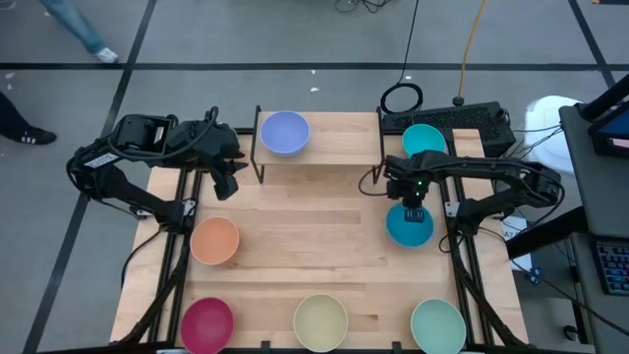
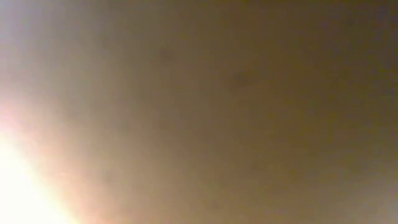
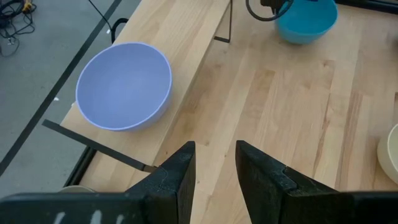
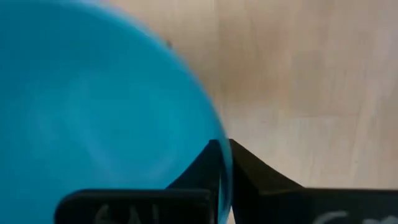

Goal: Place and stack bowls onto a shelf
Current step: Put the blue bowl on the shelf

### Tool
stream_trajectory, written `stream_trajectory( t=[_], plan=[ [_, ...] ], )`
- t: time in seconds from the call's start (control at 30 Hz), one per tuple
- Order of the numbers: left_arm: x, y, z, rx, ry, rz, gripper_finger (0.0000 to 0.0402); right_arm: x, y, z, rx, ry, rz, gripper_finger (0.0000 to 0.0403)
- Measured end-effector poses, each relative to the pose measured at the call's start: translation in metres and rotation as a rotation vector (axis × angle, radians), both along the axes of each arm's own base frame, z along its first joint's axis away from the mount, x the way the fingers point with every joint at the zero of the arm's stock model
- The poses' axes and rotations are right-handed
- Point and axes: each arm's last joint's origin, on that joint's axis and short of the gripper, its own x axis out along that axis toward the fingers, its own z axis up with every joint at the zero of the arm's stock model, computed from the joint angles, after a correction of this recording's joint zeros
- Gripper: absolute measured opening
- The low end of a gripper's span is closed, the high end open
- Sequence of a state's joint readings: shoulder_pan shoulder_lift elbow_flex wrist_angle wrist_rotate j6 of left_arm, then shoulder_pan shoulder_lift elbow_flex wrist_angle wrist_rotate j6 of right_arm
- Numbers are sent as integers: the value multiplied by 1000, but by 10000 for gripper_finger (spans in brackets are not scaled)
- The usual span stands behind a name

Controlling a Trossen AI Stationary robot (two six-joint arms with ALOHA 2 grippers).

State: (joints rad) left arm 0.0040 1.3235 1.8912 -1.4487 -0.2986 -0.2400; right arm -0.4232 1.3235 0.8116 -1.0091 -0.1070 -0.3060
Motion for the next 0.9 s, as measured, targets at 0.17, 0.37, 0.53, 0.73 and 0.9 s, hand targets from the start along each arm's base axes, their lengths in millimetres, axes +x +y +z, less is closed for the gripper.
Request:
stream_trajectory(
  t=[0.17,0.37,0.53,0.73,0.9],
  plan=[
    [0,0,0,0,0,0,120,1,-1,2,-19,-36,-4,2],
    [0,0,0,-3,-1,4,120,-8,8,18,-18,26,-16,1],
    [0,0,0,-3,-1,3,120,-8,17,55,-89,69,-5,1],
    [0,0,0,-2,-1,3,120,3,21,123,-206,-60,-10,1],
    [0,0,0,-3,-1,3,120,17,16,178,-454,-188,-28,0]
  ],
)
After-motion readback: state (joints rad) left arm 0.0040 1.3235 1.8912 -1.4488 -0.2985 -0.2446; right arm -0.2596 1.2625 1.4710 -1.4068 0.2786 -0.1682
